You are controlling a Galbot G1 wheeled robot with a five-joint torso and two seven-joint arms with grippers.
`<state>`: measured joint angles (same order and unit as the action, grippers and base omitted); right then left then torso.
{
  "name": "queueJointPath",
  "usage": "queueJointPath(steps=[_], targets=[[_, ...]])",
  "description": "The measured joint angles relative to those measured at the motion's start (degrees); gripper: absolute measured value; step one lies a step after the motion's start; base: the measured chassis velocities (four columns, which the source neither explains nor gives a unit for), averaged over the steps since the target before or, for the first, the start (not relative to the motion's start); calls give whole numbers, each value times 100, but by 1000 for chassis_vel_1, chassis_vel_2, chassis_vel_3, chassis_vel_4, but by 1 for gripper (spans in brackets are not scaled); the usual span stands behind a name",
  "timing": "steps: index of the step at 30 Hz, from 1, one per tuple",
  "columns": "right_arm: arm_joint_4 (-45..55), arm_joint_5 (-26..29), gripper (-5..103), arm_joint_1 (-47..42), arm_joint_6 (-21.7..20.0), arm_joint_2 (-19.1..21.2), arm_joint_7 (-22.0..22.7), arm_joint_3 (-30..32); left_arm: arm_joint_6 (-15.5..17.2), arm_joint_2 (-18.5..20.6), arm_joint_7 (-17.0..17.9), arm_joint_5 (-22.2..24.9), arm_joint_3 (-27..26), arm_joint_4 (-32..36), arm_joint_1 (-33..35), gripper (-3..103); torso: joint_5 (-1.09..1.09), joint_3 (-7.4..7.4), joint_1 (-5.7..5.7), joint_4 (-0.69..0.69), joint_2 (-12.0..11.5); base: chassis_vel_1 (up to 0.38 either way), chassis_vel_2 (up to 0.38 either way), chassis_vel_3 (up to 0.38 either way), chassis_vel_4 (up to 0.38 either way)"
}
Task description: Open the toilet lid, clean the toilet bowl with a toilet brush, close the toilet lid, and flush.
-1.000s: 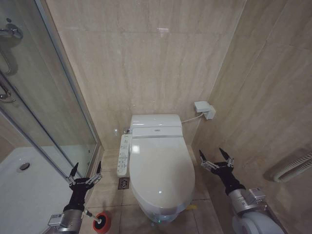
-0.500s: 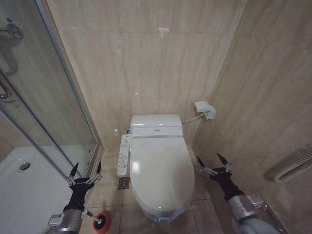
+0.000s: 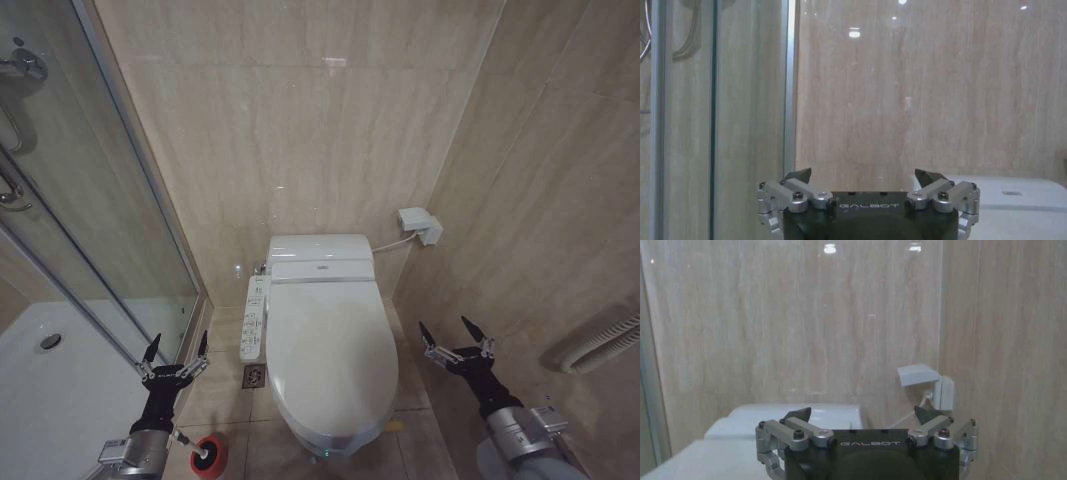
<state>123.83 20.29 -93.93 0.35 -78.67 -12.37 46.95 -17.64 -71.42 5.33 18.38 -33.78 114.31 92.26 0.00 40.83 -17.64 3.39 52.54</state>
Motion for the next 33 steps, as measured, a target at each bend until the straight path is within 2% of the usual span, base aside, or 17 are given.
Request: queueJointPath(steps=[9, 33], targets=[[-76, -101, 100, 341, -88, -294, 26, -176, 0, 0, 0, 0, 0, 0, 0, 100, 0, 0, 0, -1, 0, 0, 0, 0, 0], [-117, -164, 100, 312, -126, -291, 12, -157, 0, 0, 0, 0, 0, 0, 0, 100, 0, 0, 0, -1, 0, 0, 0, 0, 0]])
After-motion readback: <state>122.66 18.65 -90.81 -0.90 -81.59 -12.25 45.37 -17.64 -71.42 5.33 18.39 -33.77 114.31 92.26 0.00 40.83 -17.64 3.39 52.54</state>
